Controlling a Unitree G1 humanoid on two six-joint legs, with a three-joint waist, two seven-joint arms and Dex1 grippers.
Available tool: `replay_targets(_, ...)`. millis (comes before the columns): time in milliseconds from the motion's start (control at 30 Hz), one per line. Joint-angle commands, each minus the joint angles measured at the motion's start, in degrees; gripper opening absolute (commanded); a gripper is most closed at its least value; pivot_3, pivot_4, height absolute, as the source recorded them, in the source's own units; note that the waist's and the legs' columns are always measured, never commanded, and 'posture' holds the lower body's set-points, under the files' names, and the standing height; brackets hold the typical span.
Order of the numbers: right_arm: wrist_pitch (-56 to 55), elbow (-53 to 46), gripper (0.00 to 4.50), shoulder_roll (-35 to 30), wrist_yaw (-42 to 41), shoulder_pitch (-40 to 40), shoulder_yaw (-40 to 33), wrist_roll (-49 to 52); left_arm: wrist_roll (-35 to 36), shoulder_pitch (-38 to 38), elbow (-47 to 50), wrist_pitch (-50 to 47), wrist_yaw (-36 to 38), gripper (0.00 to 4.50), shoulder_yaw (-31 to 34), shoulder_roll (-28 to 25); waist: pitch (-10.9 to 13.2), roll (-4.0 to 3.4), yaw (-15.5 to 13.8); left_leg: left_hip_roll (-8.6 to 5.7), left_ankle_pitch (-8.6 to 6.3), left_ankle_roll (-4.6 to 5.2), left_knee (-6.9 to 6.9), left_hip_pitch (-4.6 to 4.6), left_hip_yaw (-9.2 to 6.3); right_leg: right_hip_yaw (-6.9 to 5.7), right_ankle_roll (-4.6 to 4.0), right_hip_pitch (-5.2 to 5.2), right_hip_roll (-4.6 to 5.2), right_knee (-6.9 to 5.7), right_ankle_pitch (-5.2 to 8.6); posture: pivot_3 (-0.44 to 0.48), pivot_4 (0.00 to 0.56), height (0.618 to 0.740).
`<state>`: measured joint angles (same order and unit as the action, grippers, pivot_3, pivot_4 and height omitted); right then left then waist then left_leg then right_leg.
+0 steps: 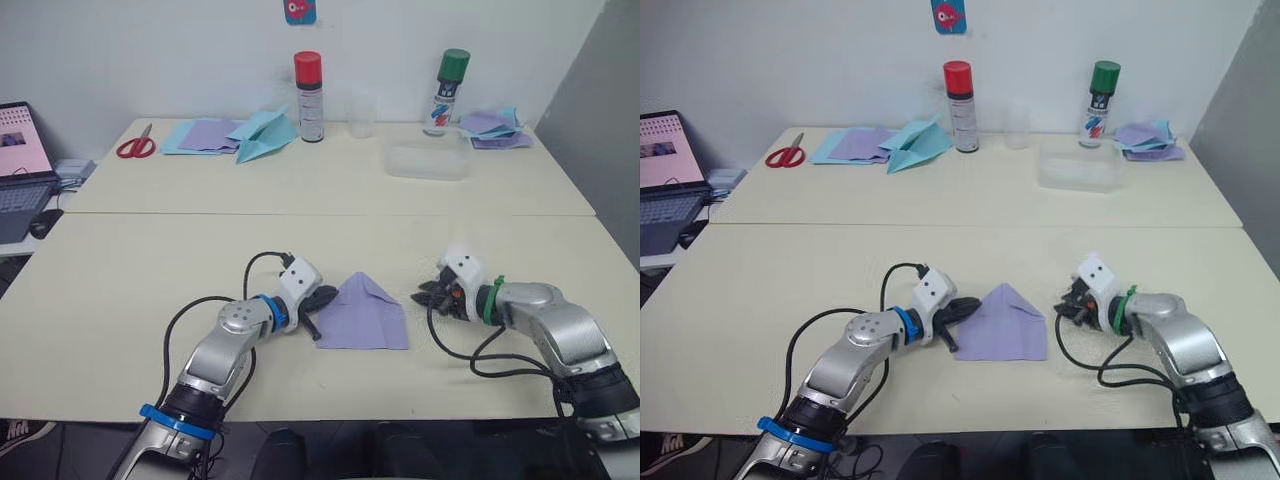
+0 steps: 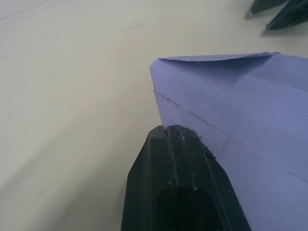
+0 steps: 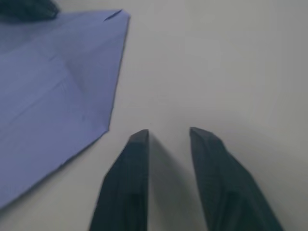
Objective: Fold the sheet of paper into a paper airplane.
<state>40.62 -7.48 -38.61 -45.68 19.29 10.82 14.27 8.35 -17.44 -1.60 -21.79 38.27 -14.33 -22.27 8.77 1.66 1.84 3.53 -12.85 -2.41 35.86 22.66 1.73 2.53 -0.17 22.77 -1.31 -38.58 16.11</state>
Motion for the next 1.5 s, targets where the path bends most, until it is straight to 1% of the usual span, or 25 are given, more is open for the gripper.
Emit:
replay_targets(33,-7.8,-1.2,0.01,-2.9,-2.7,-1.1,2.3,-4.0,-2.3,1.7,-2.8,-1.6,-0.6,0.00,-1.2,-0.4,0.0,0.01,0.0,0.00,0.00,0.00,0.00,0.02,0.01,-0.02,0.00,0.01,0.00,-0.01,0.00,0.000,0.150,0.740)
replay_targets(133,-13.6,-0.8,0.01,-4.7,-5.0,-2.3,3.7,-6.2,-2.3,2.0,-2.6,-1.6,-0.6,0.00,-1.1,-0.5,0.0,0.03,0.0,0.00,0.00,0.00,0.01,0.05,0.00,-0.04,0.01,0.03,0.00,0.00,0.00,0.000,0.150,0.740)
replay_targets(167,-13.8,-0.9,0.01,-4.9,-5.9,-2.7,3.7,-5.7,-2.3,2.0,-2.6,-1.5,-0.5,0.00,-1.1,-0.6,0.0,0.04,0.0,0.00,0.00,0.00,0.01,0.05,0.00,-0.04,0.01,0.04,0.00,0.01,0.00,0.000,0.150,0.740)
replay_targets(333,-11.4,-2.2,0.01,-4.1,-7.8,-3.9,2.8,-3.6,-2.4,2.1,-2.6,-1.5,-0.4,0.00,-1.1,-0.7,0.0,0.07,0.0,0.01,0.00,0.00,0.00,0.05,0.00,-0.05,0.03,0.03,0.00,0.01,0.01,0.000,0.150,0.740)
replay_targets(567,-5.3,-7.8,0.01,-7.4,-12.3,-7.2,4.4,-1.8,-2.5,2.6,-2.6,-1.3,-0.5,0.00,-0.9,-0.9,0.0,0.11,-0.1,0.02,0.00,-0.01,-0.01,0.04,-0.03,-0.06,0.04,0.01,0.00,0.01,0.03,0.000,0.150,0.740)
replay_targets(633,-2.4,-9.2,0.01,-6.5,-11.9,-7.6,4.4,-0.4,-2.5,2.8,-2.5,-1.3,-0.6,0.00,-0.9,-0.9,0.0,0.15,-0.1,0.03,0.00,-0.01,-0.01,0.02,-0.06,-0.05,0.03,0.01,0.00,0.01,0.03,0.000,0.150,0.740)
replay_targets(700,0.4,-10.1,0.01,-4.2,-10.3,-7.6,3.9,1.4,-2.5,2.8,-2.5,-1.3,-0.6,0.00,-0.9,-0.9,-0.1,0.21,0.0,0.03,0.00,-0.01,-0.02,0.00,-0.07,-0.05,0.03,0.00,0.00,0.01,0.04,0.000,0.150,0.740)
replay_targets(833,2.0,-9.5,0.01,-0.3,-7.0,-7.3,3.1,1.6,-2.8,2.5,-2.4,-1.3,-0.8,0.00,-0.9,-0.8,-0.1,0.27,0.0,0.04,0.00,-0.01,-0.04,-0.10,-0.13,-0.04,0.02,-0.04,-0.03,-0.02,0.04,0.000,0.150,0.740)
replay_targets(1000,5.3,-9.3,0.01,4.3,-3.8,-6.7,0.1,4.0,-2.9,2.5,-2.4,-1.2,-0.6,0.00,-1.0,-0.8,-0.1,0.29,0.1,0.07,-0.01,-0.01,-0.03,-0.20,-0.16,-0.01,0.01,-0.09,-0.03,-0.05,0.04,0.000,0.150,0.740)
replay_targets(1133,4.9,-8.9,0.01,6.1,-2.5,-6.6,-1.9,5.3,-3.0,2.5,-2.4,-1.1,-0.4,0.00,-1.0,-0.9,0.0,0.27,0.1,0.06,-0.01,-0.01,-0.04,-0.16,-0.14,0.00,0.01,-0.08,-0.02,-0.04,0.05,0.000,0.150,0.740)
replay_targets(1267,5.2,-7.5,0.01,10.3,0.8,-5.1,-4.2,7.1,-3.0,2.3,-2.6,-0.9,-0.3,0.00,-1.1,-1.0,0.0,0.27,0.1,0.06,-0.01,-0.01,-0.03,-0.09,-0.13,0.01,0.01,-0.03,-0.01,-0.05,0.04,0.000,0.150,0.740)
replay_targets(1400,4.3,-6.0,0.01,13.9,3.2,-3.3,-3.8,6.6,-3.1,1.8,-2.8,-1.0,-0.3,0.00,-1.1,-0.8,0.0,0.26,0.0,0.05,0.00,-0.01,-0.02,0.01,-0.12,0.00,0.02,0.08,-0.01,-0.09,0.03,0.000,0.150,0.740)
replay_targets(1500,4.0,-5.6,0.01,15.5,4.1,-2.4,-3.2,6.3,-3.2,0.5,-3.3,-1.1,0.0,0.00,-1.4,-0.6,0.0,0.26,0.0,0.04,0.00,-0.01,-0.02,0.11,-0.09,-0.02,0.03,0.15,-0.01,-0.09,0.03,0.000,0.150,0.740)
